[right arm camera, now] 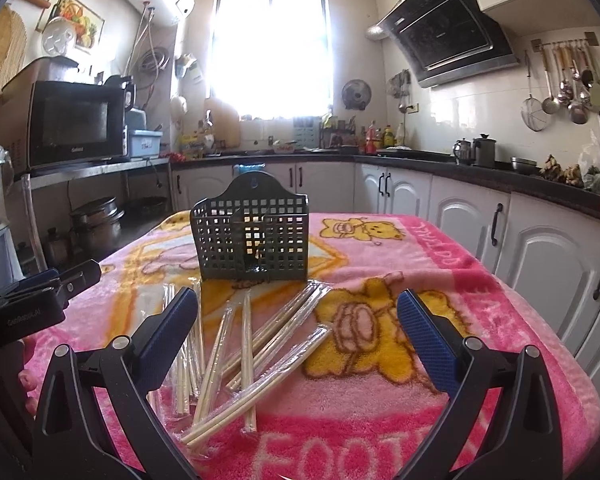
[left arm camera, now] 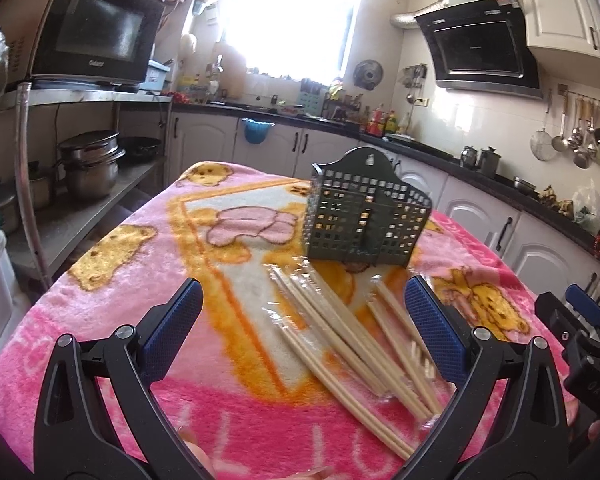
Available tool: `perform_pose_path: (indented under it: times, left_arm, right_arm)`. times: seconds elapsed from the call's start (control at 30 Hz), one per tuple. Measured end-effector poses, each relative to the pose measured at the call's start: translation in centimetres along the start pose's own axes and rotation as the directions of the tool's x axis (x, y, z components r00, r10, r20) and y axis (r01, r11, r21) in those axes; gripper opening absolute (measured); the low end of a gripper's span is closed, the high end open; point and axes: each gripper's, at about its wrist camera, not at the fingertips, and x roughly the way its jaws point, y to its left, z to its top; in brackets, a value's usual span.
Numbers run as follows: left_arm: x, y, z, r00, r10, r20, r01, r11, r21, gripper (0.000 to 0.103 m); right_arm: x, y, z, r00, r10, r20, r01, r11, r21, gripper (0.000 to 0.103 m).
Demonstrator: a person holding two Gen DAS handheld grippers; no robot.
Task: Organize utensils
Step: 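Lower the left tool onto a wooden chopstick and close it while the right tool grasps another chopstick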
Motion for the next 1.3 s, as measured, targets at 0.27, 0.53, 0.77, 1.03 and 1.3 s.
perform_pose_path:
  times: [0.27,0.53,0.77,1.03,1.3]
  left_arm:
    - [2.4,2.5,0.8,0.995,0.061,-0.084,-0.064,0.998,-0.025,0.094]
    - [5.7,2.9,1.7,0.981,0.036,-0.189,-0.042,0.999,-0.026,0.093]
    - [8.7,2.2,1.9,0.964,0.001,-0.265,-0.004,1.0,-0.012,0.093]
    - [12.1,2.9,0.7,0.915,-0.031,-0.403,0.012,0.999,-0.05,0.081]
    - [13.5,2.8,-1.0,0.871,-0.09,-0.483,0.057,0.995,-0.084,0.057]
  right_arm:
    - [2.6,-0.3,0.8,0.993,0.081,-0.089,-0.08,0.997,0.016,0.097]
    - [6.1,-1.5,1.6,0.979,0.062,-0.195,-0.063,0.998,0.002,0.097]
    - [9.0,-2.9,1.2,0.957,0.029,-0.289,-0.031,1.0,-0.001,0.097]
    - [12.6,-4.2,0.2,0.905,0.038,-0.424,-0.03,0.999,0.024,0.075]
    - [16.1,-5.1,-0.7,0.844,0.08,-0.531,-0.051,0.996,0.07,0.056]
